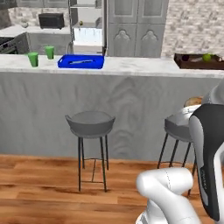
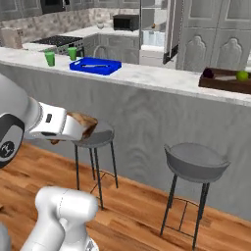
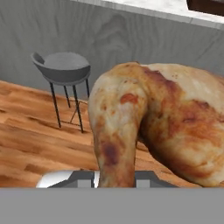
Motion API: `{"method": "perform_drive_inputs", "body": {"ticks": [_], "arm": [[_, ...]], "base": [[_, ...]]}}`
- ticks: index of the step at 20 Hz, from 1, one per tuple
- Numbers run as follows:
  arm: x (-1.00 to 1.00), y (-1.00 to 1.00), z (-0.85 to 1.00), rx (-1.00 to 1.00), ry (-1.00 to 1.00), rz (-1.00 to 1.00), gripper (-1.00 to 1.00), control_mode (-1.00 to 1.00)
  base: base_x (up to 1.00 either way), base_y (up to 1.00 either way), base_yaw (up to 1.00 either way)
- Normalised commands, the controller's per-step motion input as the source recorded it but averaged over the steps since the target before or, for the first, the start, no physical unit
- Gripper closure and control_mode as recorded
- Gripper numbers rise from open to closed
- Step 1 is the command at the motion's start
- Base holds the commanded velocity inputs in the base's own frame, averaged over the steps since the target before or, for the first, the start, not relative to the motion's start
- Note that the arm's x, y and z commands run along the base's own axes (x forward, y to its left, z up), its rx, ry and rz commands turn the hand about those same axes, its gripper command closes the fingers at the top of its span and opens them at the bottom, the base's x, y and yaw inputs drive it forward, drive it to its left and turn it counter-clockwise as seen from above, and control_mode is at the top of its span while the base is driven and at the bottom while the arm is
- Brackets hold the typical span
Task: Gather the lime and eggplant from the fridge and place them on a tray on the dining counter. Then gather the chicken drumsticks from the fridge and place them on the other tray.
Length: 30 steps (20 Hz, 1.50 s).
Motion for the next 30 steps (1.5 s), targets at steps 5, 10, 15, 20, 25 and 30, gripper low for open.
{"method": "perform_drive_inputs", "body": {"ticks": [5,10,15,20,25,30], "arm": [[0.00,0.00,0.00,0.00,0.00,0.00,1.00,1.00],[0.00,0.00,0.00,0.00,0.00,0.00,1.00,1.00],[0.00,0.00,0.00,0.00,0.00,0.00,1.00,1.00],[0.00,0.00,0.00,0.00,0.00,0.00,1.00,1.00],[0.00,0.00,0.00,0.00,0.00,0.00,1.00,1.00],[0.00,0.00,0.00,0.00,0.00,0.00,1.00,1.00]], "base": [[0.38,0.87,-0.46],[0.23,0.83,-0.35],[0.23,0.87,-0.24],[0.44,0.81,-0.12],[0.51,0.55,0.00],[0.65,0.27,0.09]]}}
